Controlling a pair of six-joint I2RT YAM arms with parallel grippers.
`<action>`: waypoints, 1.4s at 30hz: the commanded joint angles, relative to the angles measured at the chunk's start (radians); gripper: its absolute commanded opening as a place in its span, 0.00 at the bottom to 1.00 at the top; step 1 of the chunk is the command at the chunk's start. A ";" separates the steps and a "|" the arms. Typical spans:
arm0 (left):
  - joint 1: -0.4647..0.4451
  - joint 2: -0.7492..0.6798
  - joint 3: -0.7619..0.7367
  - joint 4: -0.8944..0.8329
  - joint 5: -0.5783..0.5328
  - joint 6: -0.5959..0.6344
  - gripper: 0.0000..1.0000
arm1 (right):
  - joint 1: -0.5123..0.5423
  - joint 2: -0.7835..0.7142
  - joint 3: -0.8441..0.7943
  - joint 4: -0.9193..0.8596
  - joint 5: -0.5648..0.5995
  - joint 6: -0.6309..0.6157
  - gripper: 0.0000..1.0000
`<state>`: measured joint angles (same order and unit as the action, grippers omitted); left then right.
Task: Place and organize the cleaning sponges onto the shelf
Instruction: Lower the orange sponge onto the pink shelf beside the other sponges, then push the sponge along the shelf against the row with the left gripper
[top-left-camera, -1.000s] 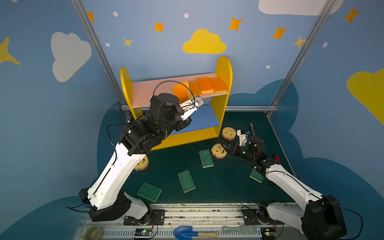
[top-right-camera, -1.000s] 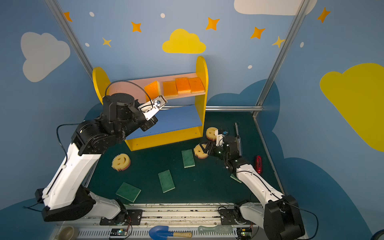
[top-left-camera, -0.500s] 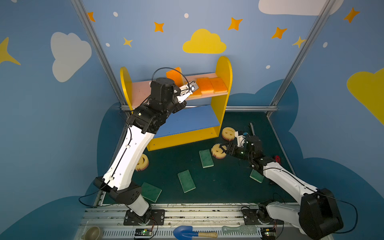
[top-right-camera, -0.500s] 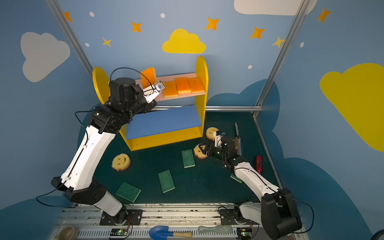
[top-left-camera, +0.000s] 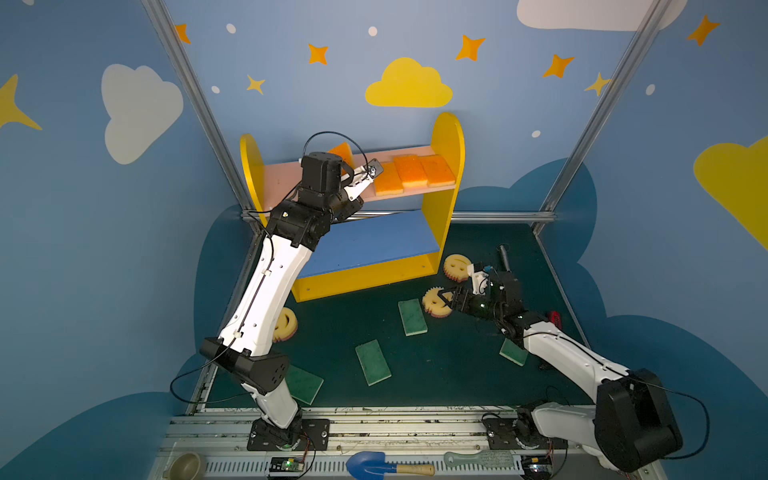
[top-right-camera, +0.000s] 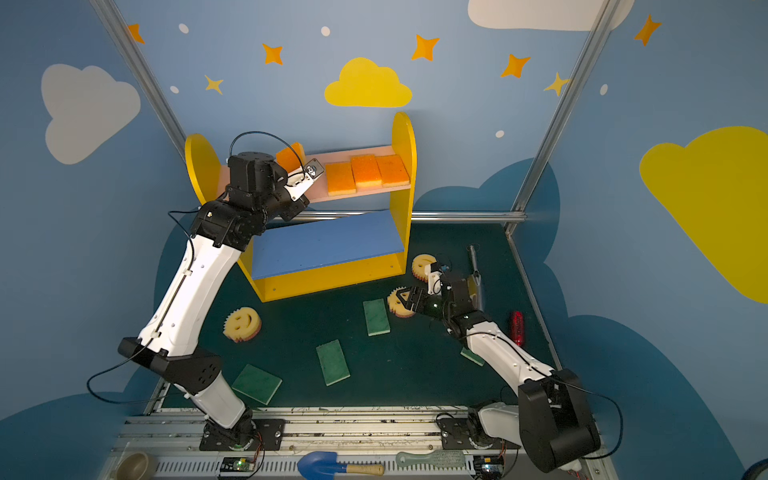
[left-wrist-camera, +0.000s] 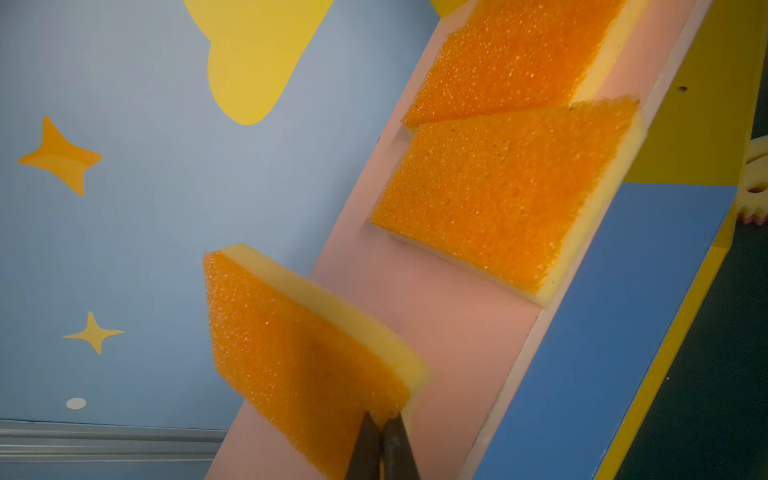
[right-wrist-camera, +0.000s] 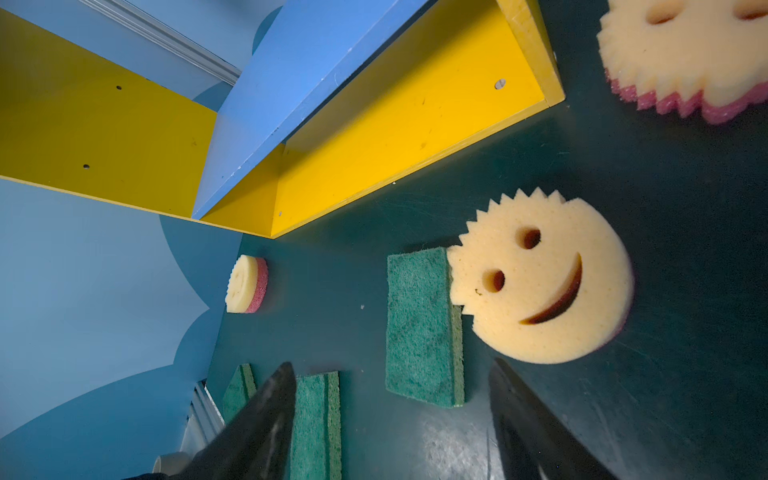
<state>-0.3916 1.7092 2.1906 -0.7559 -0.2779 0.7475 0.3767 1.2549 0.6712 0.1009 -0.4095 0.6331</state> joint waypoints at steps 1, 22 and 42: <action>-0.016 0.008 -0.022 0.016 0.017 -0.007 0.03 | 0.005 0.008 0.037 0.016 -0.010 0.005 0.72; -0.056 0.028 -0.036 0.017 -0.058 -0.001 0.31 | 0.007 -0.004 0.038 0.007 0.002 -0.003 0.72; -0.070 0.027 -0.036 0.025 -0.070 0.035 0.04 | 0.011 0.002 0.041 0.010 0.002 -0.002 0.71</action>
<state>-0.4534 1.7298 2.1498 -0.7238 -0.3523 0.7803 0.3813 1.2583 0.6716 0.1013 -0.4088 0.6323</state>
